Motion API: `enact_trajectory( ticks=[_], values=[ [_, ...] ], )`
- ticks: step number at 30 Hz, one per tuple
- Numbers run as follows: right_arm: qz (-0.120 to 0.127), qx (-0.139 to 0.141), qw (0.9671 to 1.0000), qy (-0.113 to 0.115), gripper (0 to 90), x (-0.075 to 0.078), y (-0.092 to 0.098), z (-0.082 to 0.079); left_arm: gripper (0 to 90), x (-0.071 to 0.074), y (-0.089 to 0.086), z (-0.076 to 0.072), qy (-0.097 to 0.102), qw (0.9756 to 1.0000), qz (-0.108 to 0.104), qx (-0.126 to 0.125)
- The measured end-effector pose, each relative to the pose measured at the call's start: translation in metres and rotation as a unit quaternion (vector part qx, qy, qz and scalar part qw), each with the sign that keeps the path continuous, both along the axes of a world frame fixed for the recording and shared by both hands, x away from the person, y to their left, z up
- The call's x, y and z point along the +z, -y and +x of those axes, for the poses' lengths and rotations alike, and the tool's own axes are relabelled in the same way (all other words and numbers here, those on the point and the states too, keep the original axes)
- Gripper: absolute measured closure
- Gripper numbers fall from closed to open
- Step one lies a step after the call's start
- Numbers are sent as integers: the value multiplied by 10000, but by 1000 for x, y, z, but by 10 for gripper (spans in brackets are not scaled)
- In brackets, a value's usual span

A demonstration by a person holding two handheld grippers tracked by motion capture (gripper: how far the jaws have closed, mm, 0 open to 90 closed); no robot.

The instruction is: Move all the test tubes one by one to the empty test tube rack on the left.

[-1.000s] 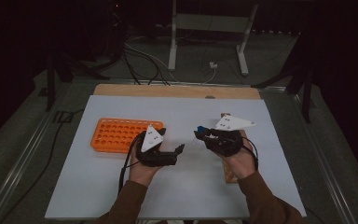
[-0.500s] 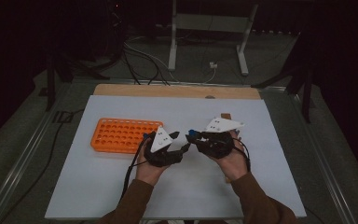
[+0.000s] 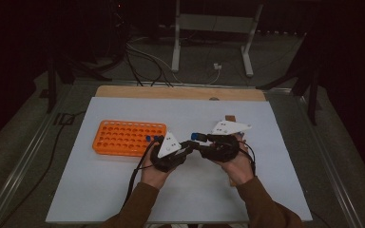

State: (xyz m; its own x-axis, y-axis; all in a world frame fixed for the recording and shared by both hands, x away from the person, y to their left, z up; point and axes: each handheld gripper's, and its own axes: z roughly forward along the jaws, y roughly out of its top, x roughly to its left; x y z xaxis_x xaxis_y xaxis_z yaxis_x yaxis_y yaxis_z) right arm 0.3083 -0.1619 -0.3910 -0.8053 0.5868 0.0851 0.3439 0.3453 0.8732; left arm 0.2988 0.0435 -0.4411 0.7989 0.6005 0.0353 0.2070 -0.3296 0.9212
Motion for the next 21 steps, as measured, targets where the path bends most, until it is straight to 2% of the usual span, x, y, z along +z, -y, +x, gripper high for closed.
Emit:
enact_trajectory(
  ticks=[4, 9, 16, 21],
  values=[
    [151, -41, 9999, 1, 384, 3, 9, -1, 785, 0, -7, 1, -65, 9999, -85, 94],
    [99, -360, 9991, 204, 162, 6, 21, -3, 785, 1, -18, 2, -128, 9995, -176, 221],
    [-26, -711, 9972, 223, 44, 3, 36, 1, 785, 4, -30, 2, -160, 9989, -269, 342],
    [-70, -900, 9957, 209, 29, -3, 45, 3, 785, 7, -39, 2, -166, 9985, -330, 406]
  ],
)
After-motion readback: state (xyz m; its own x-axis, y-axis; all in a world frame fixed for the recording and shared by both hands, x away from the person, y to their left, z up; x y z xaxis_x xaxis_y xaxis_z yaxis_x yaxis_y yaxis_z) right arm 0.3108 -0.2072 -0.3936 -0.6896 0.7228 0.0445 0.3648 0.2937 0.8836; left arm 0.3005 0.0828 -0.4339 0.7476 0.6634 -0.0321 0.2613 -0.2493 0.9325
